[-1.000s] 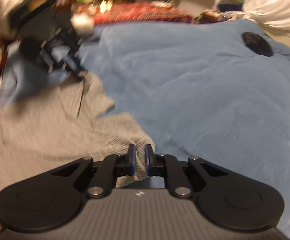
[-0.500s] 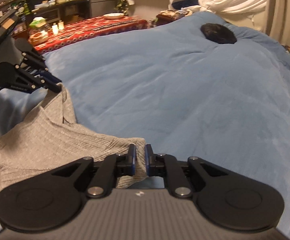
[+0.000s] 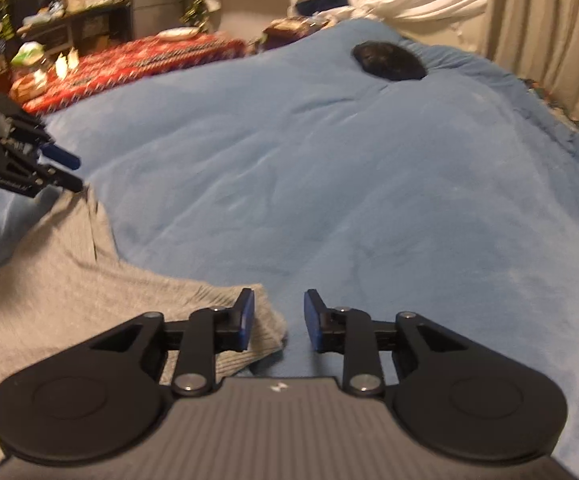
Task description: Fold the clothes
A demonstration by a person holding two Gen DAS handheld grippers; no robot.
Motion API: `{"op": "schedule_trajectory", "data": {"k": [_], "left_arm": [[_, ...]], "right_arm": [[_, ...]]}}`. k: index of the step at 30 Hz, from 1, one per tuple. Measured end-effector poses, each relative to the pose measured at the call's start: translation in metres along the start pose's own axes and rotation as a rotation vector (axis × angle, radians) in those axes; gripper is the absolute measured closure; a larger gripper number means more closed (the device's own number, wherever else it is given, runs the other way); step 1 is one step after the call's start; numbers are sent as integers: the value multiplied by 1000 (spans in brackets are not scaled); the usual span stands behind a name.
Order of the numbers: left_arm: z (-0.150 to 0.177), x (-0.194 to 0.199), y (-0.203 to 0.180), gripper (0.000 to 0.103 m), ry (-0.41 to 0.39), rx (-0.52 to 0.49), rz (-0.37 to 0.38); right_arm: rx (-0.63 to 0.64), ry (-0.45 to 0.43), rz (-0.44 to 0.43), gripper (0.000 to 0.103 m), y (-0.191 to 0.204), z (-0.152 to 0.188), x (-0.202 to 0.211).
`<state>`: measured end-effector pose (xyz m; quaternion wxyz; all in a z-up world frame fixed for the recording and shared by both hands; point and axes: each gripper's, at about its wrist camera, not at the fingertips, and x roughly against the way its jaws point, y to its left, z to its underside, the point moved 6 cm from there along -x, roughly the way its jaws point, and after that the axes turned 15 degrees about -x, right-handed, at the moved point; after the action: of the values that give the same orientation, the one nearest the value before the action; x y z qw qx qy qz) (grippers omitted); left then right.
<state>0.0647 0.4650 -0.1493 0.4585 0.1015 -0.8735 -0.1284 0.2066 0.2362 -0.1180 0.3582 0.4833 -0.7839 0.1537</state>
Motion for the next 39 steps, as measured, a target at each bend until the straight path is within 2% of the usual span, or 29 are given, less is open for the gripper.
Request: {"op": "schedule_trajectory", "data": {"k": [3, 6, 7, 12, 16, 20, 24, 29, 31, 35, 37, 39], "left_arm": [[-2, 28, -1, 73, -49, 42, 7], [1, 57, -16, 74, -90, 111, 55], [3, 66, -21, 76, -103, 136, 74], [21, 87, -80, 76, -168, 254, 263], [43, 69, -108, 79, -153, 349, 321], [71, 52, -120, 82, -87, 363, 266], [87, 65, -127, 82, -111, 342, 252], [96, 91, -129, 82, -162, 320, 229], [99, 100, -126, 82, -178, 334, 205], [90, 100, -98, 85, -208, 361, 119], [82, 85, -76, 98, -206, 392, 122], [77, 62, -56, 99, -173, 441, 126]], "right_arm": [[-60, -42, 10, 73, 11, -5, 27], [-126, -60, -29, 80, 40, 6, 48], [-140, -63, -43, 81, 52, 14, 53], [-204, -64, -110, 82, 109, 69, 53], [-242, -12, -72, 82, 131, 115, 37], [-227, -34, -15, 82, 139, 151, 41], [-234, -66, -25, 82, 139, 172, 65], [-243, -131, -27, 80, 139, 177, 93], [-245, -153, -16, 77, 138, 176, 100], [-277, -153, -17, 77, 130, 170, 104], [-295, -151, -7, 77, 126, 168, 106], [-305, -151, -6, 76, 123, 168, 106]]}}
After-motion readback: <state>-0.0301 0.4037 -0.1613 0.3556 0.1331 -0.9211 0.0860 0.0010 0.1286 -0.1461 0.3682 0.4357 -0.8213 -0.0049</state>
